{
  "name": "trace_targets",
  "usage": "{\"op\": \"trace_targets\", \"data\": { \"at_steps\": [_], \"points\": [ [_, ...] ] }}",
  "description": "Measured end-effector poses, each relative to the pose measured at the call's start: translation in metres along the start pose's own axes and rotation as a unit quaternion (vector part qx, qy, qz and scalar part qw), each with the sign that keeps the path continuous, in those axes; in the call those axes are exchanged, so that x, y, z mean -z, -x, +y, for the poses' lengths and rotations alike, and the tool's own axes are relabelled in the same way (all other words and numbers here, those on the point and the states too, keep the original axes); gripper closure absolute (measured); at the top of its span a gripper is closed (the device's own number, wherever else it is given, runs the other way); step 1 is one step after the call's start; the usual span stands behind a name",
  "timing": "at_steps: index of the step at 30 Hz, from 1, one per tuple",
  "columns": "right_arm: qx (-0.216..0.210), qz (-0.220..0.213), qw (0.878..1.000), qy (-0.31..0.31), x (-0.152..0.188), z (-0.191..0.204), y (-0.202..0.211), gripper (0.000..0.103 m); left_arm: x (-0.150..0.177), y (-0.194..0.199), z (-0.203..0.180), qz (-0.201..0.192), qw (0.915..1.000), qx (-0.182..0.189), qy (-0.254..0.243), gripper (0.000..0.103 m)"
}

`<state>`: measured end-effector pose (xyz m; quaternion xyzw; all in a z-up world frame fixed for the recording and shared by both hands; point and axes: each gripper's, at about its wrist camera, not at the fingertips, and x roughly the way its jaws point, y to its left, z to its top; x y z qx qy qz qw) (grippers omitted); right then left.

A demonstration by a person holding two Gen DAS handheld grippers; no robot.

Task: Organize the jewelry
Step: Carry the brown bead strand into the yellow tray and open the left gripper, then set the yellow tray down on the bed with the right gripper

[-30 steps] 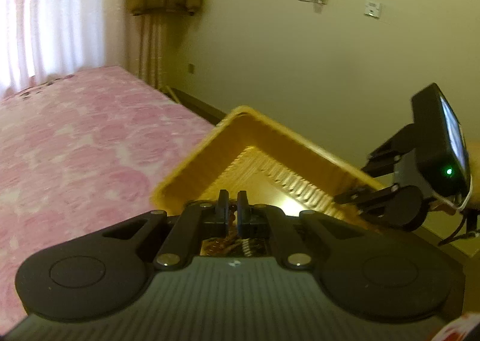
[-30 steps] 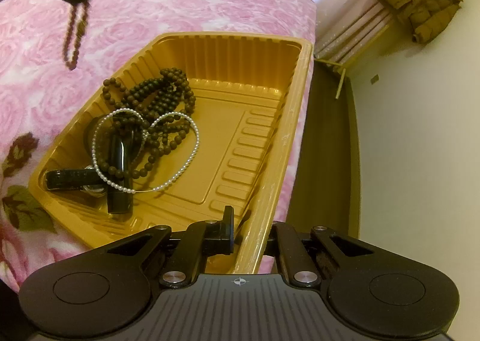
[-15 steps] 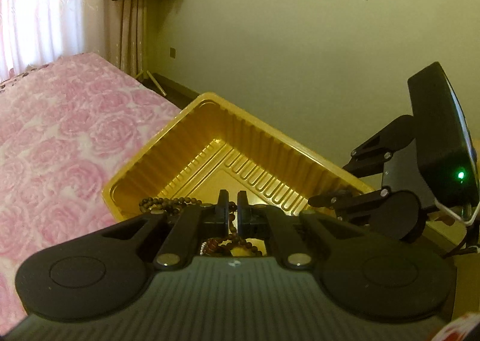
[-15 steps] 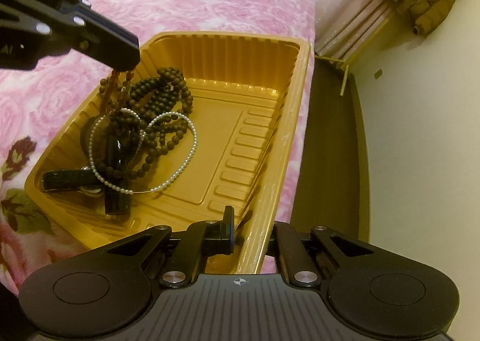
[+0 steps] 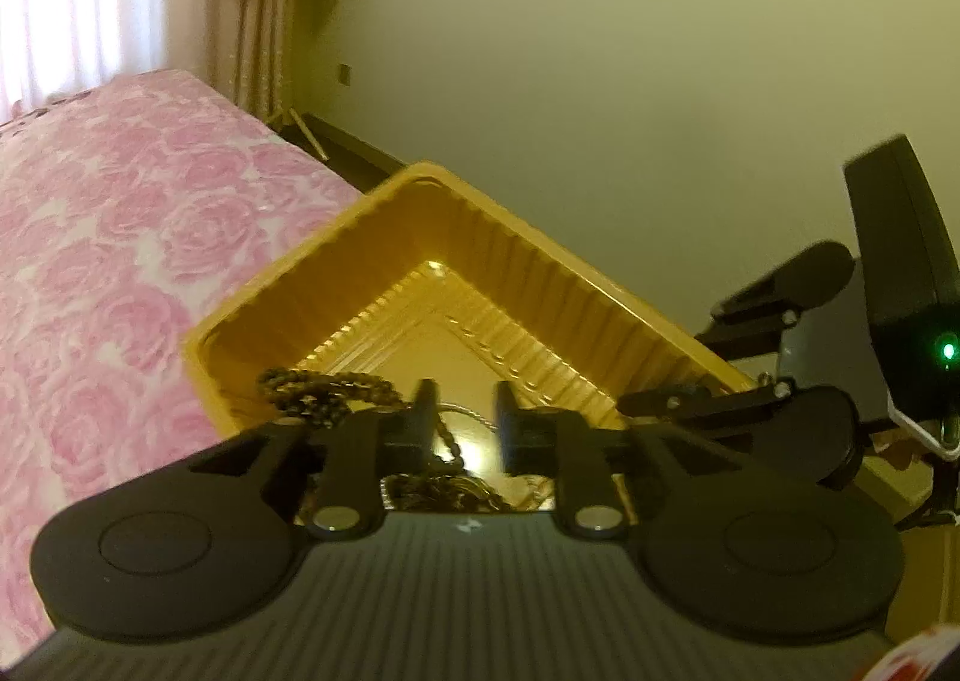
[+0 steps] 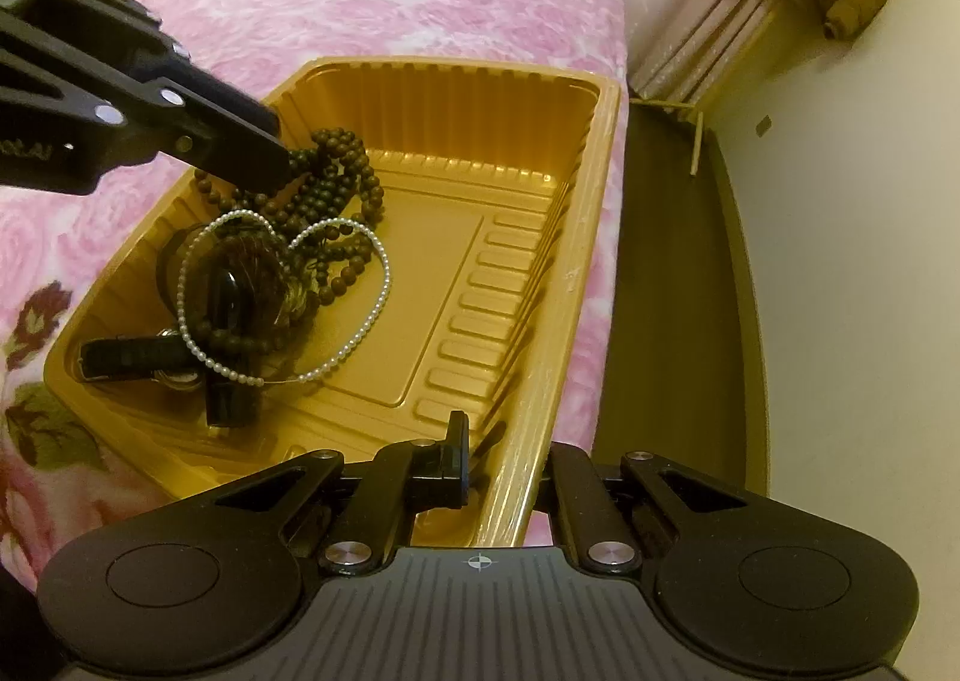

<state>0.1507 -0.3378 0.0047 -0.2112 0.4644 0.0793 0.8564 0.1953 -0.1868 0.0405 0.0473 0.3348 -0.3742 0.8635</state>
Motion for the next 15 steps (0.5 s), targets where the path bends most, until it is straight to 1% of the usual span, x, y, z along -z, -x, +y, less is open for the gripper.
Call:
{"op": "trace_targets", "data": {
  "at_steps": [6,11,12,15],
  "points": [
    [-0.011,-0.006,1.0,-0.013,0.003,-0.006,-0.006,0.095,0.014,0.028,0.028,-0.02,0.9984,-0.04,0.035,0.078],
    [-0.039,-0.008,0.998,-0.05,0.011,-0.021,-0.017,0.095,0.042,0.059,0.045,-0.03,0.9941,-0.084,0.062,0.074],
    [-0.045,-0.011,0.997,-0.062,0.014,-0.025,-0.019,0.095,0.047,0.063,0.046,-0.03,0.9933,-0.092,0.063,0.072],
    [-0.069,-0.024,0.99,-0.116,0.025,-0.038,-0.024,0.095,0.065,0.078,0.048,-0.032,0.9893,-0.129,0.06,0.062]
  ]
}}
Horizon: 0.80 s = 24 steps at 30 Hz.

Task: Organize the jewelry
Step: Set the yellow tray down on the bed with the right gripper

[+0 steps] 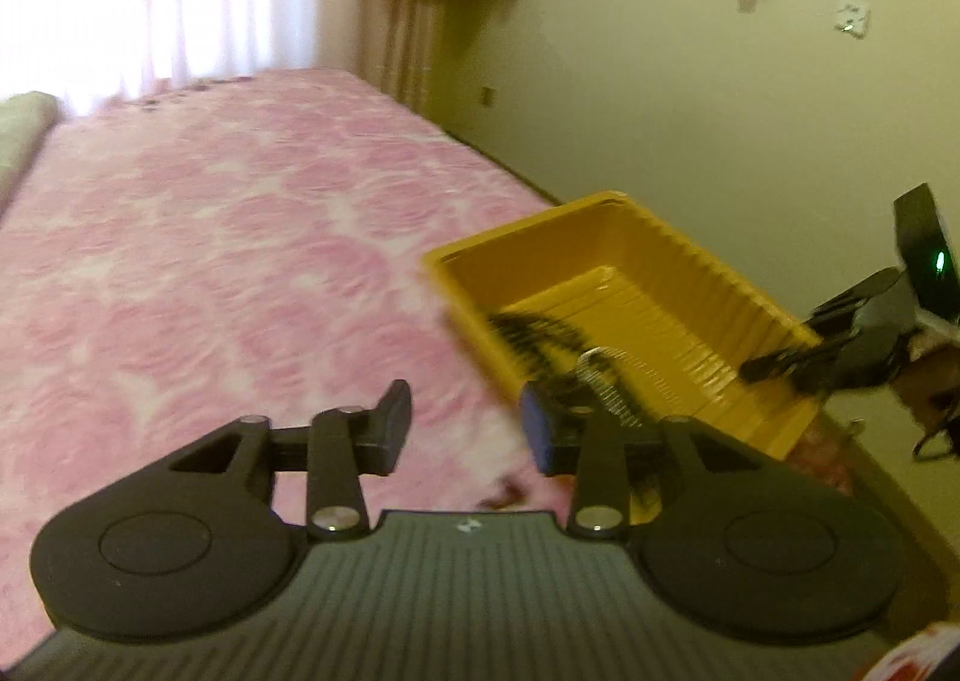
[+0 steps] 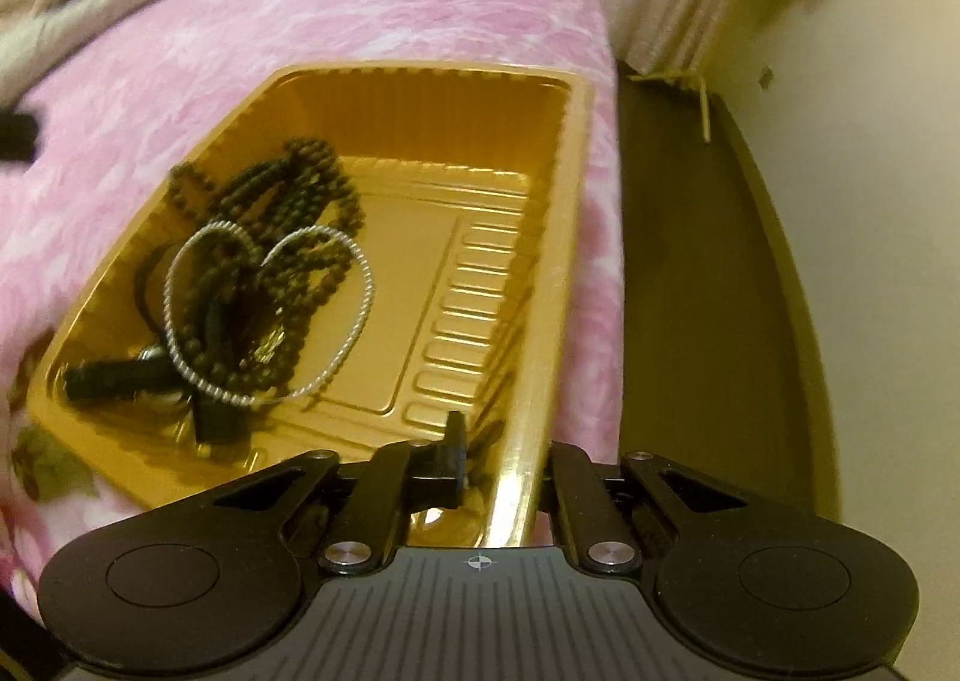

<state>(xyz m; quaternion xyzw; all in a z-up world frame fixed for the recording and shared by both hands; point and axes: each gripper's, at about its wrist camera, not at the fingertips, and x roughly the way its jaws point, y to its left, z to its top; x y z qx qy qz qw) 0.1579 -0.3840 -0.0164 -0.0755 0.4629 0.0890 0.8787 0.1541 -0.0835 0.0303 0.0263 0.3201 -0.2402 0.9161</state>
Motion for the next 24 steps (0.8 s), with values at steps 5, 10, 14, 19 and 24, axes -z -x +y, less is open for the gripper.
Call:
{"op": "trace_targets", "data": {
  "at_steps": [5,10,14,19,24],
  "points": [
    [-0.072,-0.04,0.99,-0.113,0.014,-0.033,0.004,0.089,0.025,0.024,0.015,0.001,0.9986,-0.045,0.028,0.05],
    [-0.078,-0.103,0.971,-0.202,0.028,-0.056,0.034,0.028,0.044,0.044,0.025,-0.008,0.9955,-0.076,0.056,0.019],
    [-0.052,-0.133,0.965,-0.219,0.036,-0.047,0.068,0.028,0.056,0.058,0.026,-0.014,0.9925,-0.086,0.086,0.011],
    [-0.042,-0.147,0.971,-0.185,0.046,0.004,0.099,0.027,0.073,0.073,0.011,-0.021,0.9899,-0.097,0.101,0.001],
    [-0.031,-0.122,0.985,-0.115,0.056,0.065,0.101,0.026,0.085,0.086,-0.004,-0.014,0.9895,-0.097,0.106,0.001]
  ]
}}
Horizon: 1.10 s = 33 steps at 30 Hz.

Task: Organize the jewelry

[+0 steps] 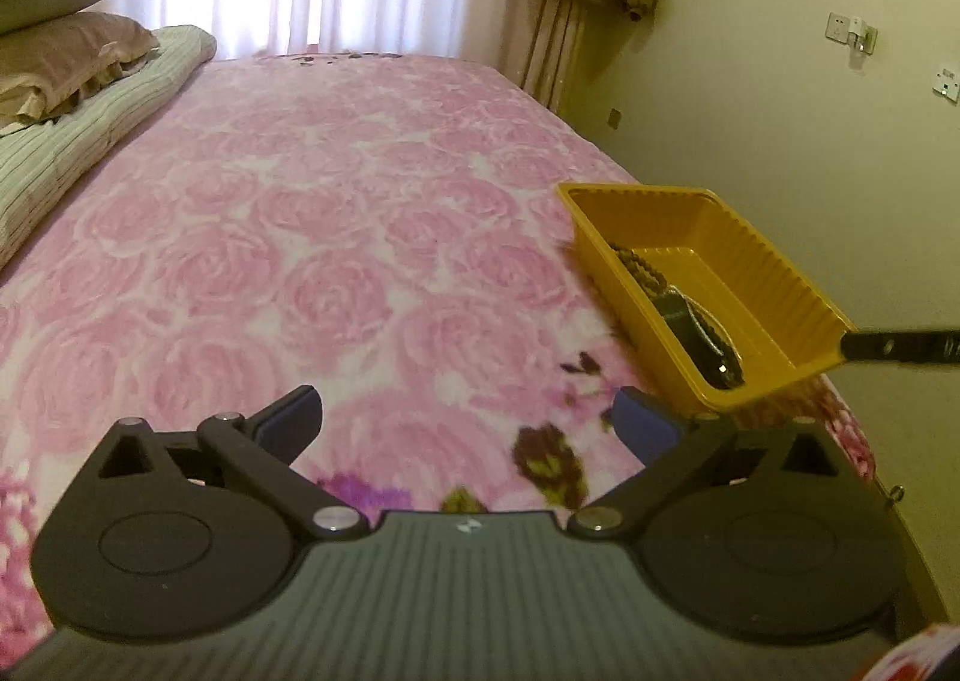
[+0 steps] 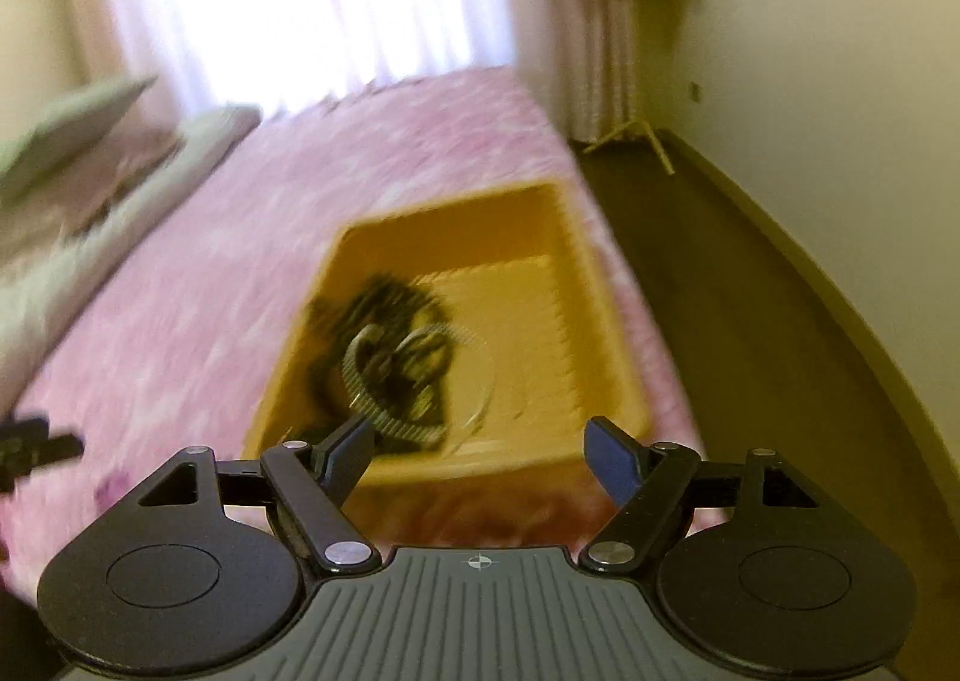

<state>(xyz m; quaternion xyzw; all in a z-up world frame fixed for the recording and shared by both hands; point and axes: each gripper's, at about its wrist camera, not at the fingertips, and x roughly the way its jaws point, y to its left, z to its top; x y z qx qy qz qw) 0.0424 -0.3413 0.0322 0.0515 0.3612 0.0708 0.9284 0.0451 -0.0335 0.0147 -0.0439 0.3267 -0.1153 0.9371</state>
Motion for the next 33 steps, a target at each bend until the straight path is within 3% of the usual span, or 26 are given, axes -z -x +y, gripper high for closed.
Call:
{"op": "trace_targets", "data": {
  "at_steps": [5,10,18,33],
  "points": [
    [-0.003,0.02,0.999,0.03,0.018,0.04,-0.005,0.026,0.012,0.01,-0.001,0.023,0.9991,-0.021,0.029,0.001],
    [0.006,0.044,0.999,0.029,0.032,0.06,-0.01,0.026,0.021,0.016,-0.007,0.039,0.9984,-0.035,0.02,0.001],
    [0.004,0.065,0.998,0.026,0.041,0.072,-0.008,0.026,0.035,0.014,-0.015,0.067,0.9968,-0.033,0.029,0.001],
    [-0.006,0.072,0.997,0.027,0.043,0.086,-0.009,0.026,0.037,0.011,-0.018,0.065,0.9964,-0.046,0.031,0.0]
  ]
}}
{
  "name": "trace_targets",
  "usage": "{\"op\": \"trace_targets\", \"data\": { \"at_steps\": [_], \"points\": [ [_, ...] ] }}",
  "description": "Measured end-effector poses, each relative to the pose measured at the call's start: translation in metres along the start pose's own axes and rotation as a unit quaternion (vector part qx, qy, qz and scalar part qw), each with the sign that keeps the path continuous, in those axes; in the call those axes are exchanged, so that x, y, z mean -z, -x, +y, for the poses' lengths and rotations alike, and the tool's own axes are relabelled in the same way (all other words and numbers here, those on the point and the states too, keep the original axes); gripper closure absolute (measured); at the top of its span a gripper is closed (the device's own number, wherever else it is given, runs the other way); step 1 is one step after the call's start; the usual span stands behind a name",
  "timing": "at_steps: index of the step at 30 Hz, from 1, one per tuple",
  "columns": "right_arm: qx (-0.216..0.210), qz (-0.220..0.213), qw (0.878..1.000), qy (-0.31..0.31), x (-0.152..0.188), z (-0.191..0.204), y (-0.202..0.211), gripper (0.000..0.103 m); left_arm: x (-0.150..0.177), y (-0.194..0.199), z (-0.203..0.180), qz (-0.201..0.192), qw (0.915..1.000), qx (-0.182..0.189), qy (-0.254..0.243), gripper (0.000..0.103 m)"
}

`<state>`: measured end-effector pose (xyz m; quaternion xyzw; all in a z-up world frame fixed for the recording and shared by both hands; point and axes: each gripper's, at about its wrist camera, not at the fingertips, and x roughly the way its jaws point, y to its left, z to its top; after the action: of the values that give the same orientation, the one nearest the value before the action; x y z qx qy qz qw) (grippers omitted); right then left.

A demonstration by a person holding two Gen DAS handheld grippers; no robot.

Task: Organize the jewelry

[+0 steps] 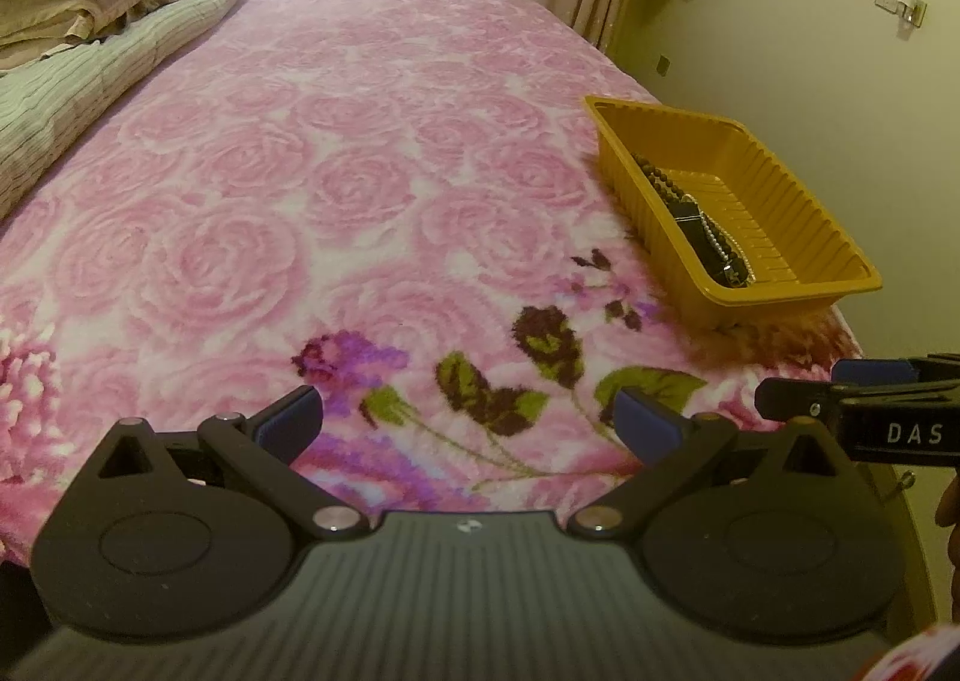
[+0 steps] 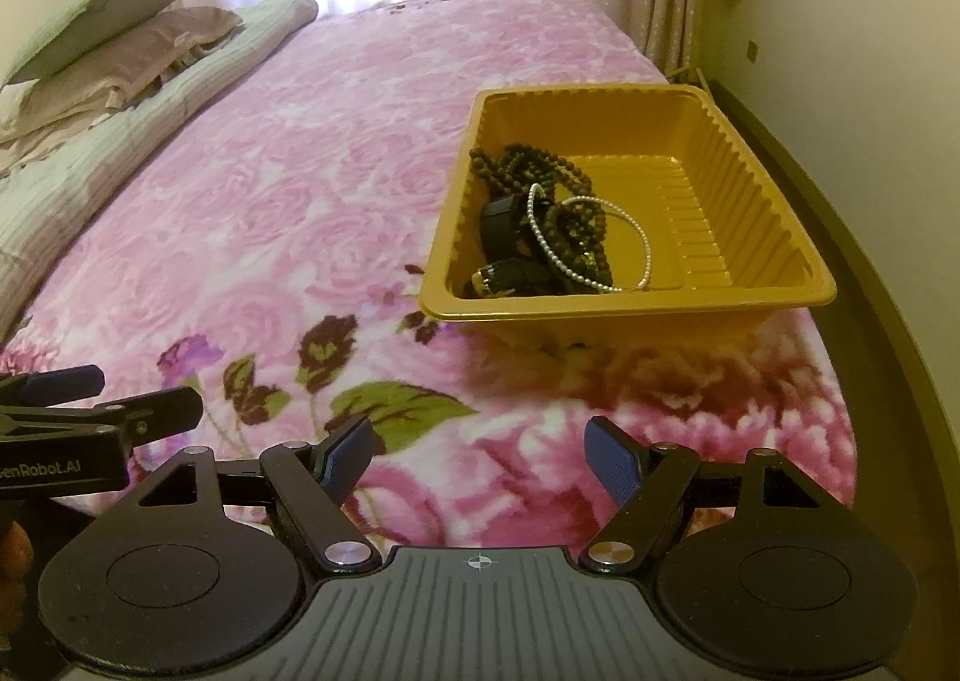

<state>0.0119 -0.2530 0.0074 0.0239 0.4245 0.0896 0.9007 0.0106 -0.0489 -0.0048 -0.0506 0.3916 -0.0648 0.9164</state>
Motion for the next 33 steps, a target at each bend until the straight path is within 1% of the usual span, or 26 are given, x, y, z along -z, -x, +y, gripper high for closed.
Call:
{"op": "trace_targets", "data": {
  "at_steps": [33],
  "points": [
    [0.001,-0.002,1.0,-0.001,0.0006,0.0004,0.0003,0.026,0.0025,0.0005,0.0006,0.0,1.0,-0.004,-0.006,0.0]
  ]
}}
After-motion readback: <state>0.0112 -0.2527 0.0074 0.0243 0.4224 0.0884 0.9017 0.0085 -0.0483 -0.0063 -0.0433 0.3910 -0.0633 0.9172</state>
